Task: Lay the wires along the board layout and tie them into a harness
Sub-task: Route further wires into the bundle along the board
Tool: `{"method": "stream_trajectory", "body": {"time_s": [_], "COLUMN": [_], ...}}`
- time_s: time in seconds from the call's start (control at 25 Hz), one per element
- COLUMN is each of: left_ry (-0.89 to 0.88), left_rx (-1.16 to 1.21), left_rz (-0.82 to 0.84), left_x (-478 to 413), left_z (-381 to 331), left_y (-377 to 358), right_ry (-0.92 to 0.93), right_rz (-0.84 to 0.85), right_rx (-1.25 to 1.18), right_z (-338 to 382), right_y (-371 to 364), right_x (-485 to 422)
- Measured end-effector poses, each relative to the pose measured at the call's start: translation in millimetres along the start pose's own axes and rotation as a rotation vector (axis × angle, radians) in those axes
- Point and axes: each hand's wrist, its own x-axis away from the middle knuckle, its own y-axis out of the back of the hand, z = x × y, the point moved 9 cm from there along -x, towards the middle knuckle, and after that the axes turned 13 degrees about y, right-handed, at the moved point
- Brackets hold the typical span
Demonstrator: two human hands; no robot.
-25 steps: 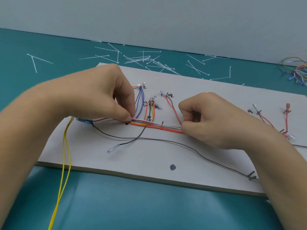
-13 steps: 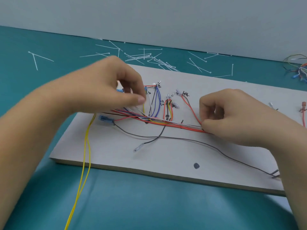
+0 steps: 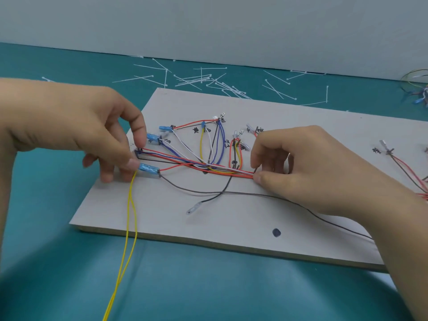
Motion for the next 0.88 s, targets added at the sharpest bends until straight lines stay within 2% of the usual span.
{"method": "stream_trajectory", "body": {"time_s": [0.2, 0.36, 0.52, 0.64, 0.76, 0.88], "left_ry": [-0.081, -0.020, 0.028, 0.046, -0.007, -0.102], "left_rx": [-0.001, 0.062, 0.104, 0.121, 0.263, 0.374], "left_rz": [0.102, 0.082, 0.010, -0.103, -0.226, -0.237], "left_x": [9, 9, 5, 9, 22, 39], "left_z": [-14, -11, -12, -6, 10, 34], "left_y": [-15, -13, -13, -3, 3, -19], "right_ry": [0.009, 0.014, 0.008, 0.002, 0.001, -0.009], "right_rz": [-0.001, -0.001, 0.002, 0.005, 0.014, 0.017], "right_rx": [-0.006, -0.016, -0.022, -0.036, -0.034, -0.031], "right_z": [-1, -2, -4, -5, -6, -7], "right_y": [1, 0, 0, -1, -1, -1], "right_x": [0, 0, 1, 1, 1, 2]}}
